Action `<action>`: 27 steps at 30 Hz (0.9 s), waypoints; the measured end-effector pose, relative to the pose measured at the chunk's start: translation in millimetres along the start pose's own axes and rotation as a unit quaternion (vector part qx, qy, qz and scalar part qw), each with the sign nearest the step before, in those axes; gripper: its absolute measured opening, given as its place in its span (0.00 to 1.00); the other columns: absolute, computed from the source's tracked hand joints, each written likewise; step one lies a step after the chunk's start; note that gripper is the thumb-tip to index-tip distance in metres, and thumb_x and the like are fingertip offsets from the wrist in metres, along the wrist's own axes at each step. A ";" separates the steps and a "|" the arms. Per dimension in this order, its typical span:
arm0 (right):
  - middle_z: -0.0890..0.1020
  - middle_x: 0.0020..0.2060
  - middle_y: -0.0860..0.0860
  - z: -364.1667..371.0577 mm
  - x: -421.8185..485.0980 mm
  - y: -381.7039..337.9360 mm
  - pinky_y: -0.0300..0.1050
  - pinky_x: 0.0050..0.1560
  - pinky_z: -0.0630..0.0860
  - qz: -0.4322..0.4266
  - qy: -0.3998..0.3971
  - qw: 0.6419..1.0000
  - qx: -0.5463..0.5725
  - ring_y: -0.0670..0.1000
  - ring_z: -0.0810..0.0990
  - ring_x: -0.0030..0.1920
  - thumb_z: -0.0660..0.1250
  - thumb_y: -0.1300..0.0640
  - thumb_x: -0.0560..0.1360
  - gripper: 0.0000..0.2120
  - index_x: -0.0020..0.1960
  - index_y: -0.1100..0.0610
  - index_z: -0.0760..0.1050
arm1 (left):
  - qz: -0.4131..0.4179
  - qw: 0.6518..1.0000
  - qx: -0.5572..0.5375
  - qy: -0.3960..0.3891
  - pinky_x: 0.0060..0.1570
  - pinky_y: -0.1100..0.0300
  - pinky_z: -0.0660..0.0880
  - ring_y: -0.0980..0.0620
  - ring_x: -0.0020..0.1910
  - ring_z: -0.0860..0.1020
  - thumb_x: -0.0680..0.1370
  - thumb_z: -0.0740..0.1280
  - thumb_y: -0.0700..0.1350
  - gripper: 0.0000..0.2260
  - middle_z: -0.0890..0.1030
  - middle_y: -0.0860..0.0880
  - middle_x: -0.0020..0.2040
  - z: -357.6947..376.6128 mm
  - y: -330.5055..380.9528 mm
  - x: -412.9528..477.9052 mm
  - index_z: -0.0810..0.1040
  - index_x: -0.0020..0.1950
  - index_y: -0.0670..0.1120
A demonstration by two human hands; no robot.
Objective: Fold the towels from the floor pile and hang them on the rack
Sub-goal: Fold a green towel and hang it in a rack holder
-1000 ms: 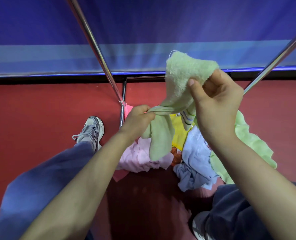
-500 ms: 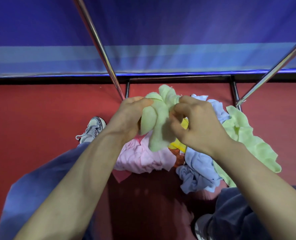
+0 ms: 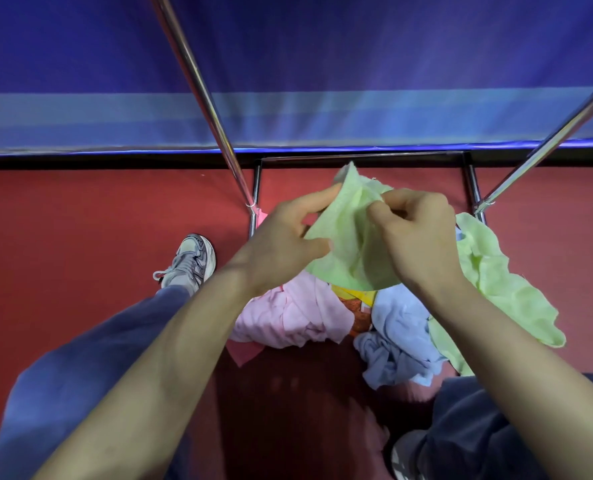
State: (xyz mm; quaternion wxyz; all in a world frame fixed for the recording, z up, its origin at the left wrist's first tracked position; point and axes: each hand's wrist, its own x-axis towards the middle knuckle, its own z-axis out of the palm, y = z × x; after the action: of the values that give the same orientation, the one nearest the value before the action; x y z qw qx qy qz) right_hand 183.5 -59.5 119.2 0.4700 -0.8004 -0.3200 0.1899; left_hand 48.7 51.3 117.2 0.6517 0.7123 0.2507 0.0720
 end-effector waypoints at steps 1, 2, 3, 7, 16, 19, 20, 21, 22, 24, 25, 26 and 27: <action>0.55 0.23 0.47 -1.1 0.2 -1.8 0.43 0.28 0.53 0.010 0.001 1.000 0.020 0.48 0.55 0.28 0.63 0.59 0.70 0.18 0.28 0.53 0.55 | -0.004 1.000 0.025 0.015 0.65 0.45 0.76 0.49 0.66 0.77 0.74 0.65 0.26 0.32 0.78 0.49 0.70 -1.0 -1.7 -0.5 0.70 0.76 0.45; 0.55 0.24 0.46 -2.2 0.6 -3.3 0.43 0.29 0.53 0.026 0.002 0.999 0.038 0.48 0.54 0.28 0.63 0.62 0.71 0.20 0.28 0.53 0.55 | -0.009 0.999 0.038 0.038 0.63 0.43 0.77 0.47 0.65 0.79 0.73 0.67 0.28 0.29 0.81 0.49 0.65 -1.5 -3.0 -1.2 0.74 0.73 0.45; 0.55 0.24 0.45 -3.5 0.9 -4.3 0.44 0.29 0.53 0.045 0.003 0.997 0.057 0.47 0.54 0.28 0.63 0.63 0.72 0.21 0.28 0.53 0.54 | -0.018 0.997 0.035 0.071 0.61 0.42 0.78 0.46 0.61 0.81 0.73 0.68 0.29 0.25 0.84 0.47 0.61 -2.1 -2.9 -1.4 0.78 0.69 0.44; 0.68 0.25 0.68 -1.4 6.3 0.3 0.56 0.32 0.66 0.123 -0.008 0.985 0.124 0.62 0.63 0.28 0.62 0.54 0.67 0.19 0.31 0.70 0.62 | -0.054 0.967 -0.010 0.247 0.48 0.41 0.81 0.45 0.43 0.83 0.72 0.73 0.31 0.11 0.86 0.40 0.47 -5.9 -4.4 4.2 0.83 0.53 0.39; 0.79 0.33 0.54 10.3 4.7 8.2 0.48 0.37 0.74 0.327 -0.085 0.884 0.324 0.54 0.77 0.31 0.61 0.64 0.78 0.06 0.46 0.59 0.76 | 0.137 0.929 0.292 0.182 0.45 0.69 0.69 0.56 0.41 0.75 0.67 0.72 0.39 0.19 0.77 0.53 0.46 35.1 -10.8 1.2 0.85 0.58 0.46; 0.79 0.32 0.52 5.6 7.5 11.8 0.45 0.35 0.76 0.347 -0.089 0.874 0.329 0.52 0.77 0.30 0.61 0.64 0.78 0.07 0.48 0.58 0.77 | 0.160 0.923 0.314 0.155 0.40 0.68 0.68 0.63 0.35 0.71 0.67 0.72 0.34 0.22 0.74 0.50 0.44 30.1 -13.7 -0.6 0.85 0.59 0.47; 0.79 0.31 0.52 4.6 8.3 12.5 0.44 0.34 0.76 0.350 -0.087 0.875 0.323 0.51 0.77 0.30 0.61 0.64 0.78 0.07 0.48 0.58 0.77 | 0.167 0.922 0.314 0.154 0.38 0.65 0.70 0.65 0.33 0.69 0.66 0.70 0.33 0.22 0.73 0.50 0.42 28.5 -11.9 -1.5 0.85 0.58 0.47; 0.79 0.31 0.52 4.2 8.9 12.9 0.44 0.35 0.76 0.352 -0.085 0.875 0.321 0.51 0.77 0.30 0.61 0.64 0.78 0.06 0.48 0.58 0.77 | 0.171 0.920 0.316 0.157 0.37 0.61 0.72 0.65 0.32 0.68 0.66 0.68 0.32 0.22 0.72 0.50 0.40 27.3 -9.8 -2.7 0.85 0.57 0.47; 0.78 0.30 0.51 4.4 9.6 13.6 0.44 0.35 0.75 0.353 -0.082 0.874 0.323 0.51 0.77 0.29 0.62 0.64 0.78 0.06 0.49 0.57 0.77 | 0.171 0.918 0.320 0.158 0.35 0.58 0.73 0.63 0.31 0.67 0.65 0.66 0.32 0.22 0.73 0.49 0.39 26.3 -7.6 -3.8 0.85 0.56 0.46; 0.78 0.29 0.51 5.1 10.3 12.5 0.45 0.35 0.75 0.361 -0.075 0.867 0.334 0.51 0.77 0.29 0.62 0.64 0.78 0.05 0.49 0.58 0.76 | 0.163 0.914 0.342 0.148 0.34 0.55 0.75 0.58 0.31 0.68 0.65 0.64 0.34 0.23 0.73 0.51 0.40 24.4 -5.0 -7.1 0.85 0.56 0.47; 0.78 0.30 0.52 5.7 10.6 12.6 0.46 0.35 0.75 0.367 -0.071 0.863 0.340 0.51 0.77 0.29 0.62 0.64 0.78 0.05 0.48 0.58 0.76 | 0.162 0.908 0.363 0.135 0.34 0.53 0.76 0.53 0.33 0.72 0.65 0.63 0.35 0.24 0.72 0.54 0.42 24.1 -5.4 -9.6 0.85 0.57 0.49; 0.78 0.31 0.53 6.7 11.0 13.7 0.47 0.36 0.75 0.373 -0.068 0.858 0.347 0.52 0.77 0.30 0.62 0.65 0.78 0.05 0.48 0.59 0.76 | 0.165 0.901 0.382 0.122 0.34 0.52 0.77 0.50 0.35 0.75 0.65 0.63 0.37 0.24 0.72 0.56 0.43 24.8 -6.3 -12.2 0.85 0.58 0.50; 0.78 0.33 0.54 7.2 11.0 14.3 0.48 0.35 0.75 0.380 -0.067 0.852 0.354 0.53 0.77 0.30 0.62 0.65 0.79 0.05 0.48 0.60 0.76 | 0.173 0.896 0.393 0.110 0.34 0.51 0.78 0.47 0.36 0.77 0.66 0.62 0.38 0.24 0.72 0.56 0.45 26.0 -7.6 -14.6 0.84 0.58 0.50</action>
State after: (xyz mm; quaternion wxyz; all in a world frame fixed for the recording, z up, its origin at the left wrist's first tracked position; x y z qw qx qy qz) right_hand 191.9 -52.4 103.2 0.5897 -0.6246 0.0672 0.5075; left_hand 45.3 21.7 109.5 0.2637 0.9302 0.2012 0.1569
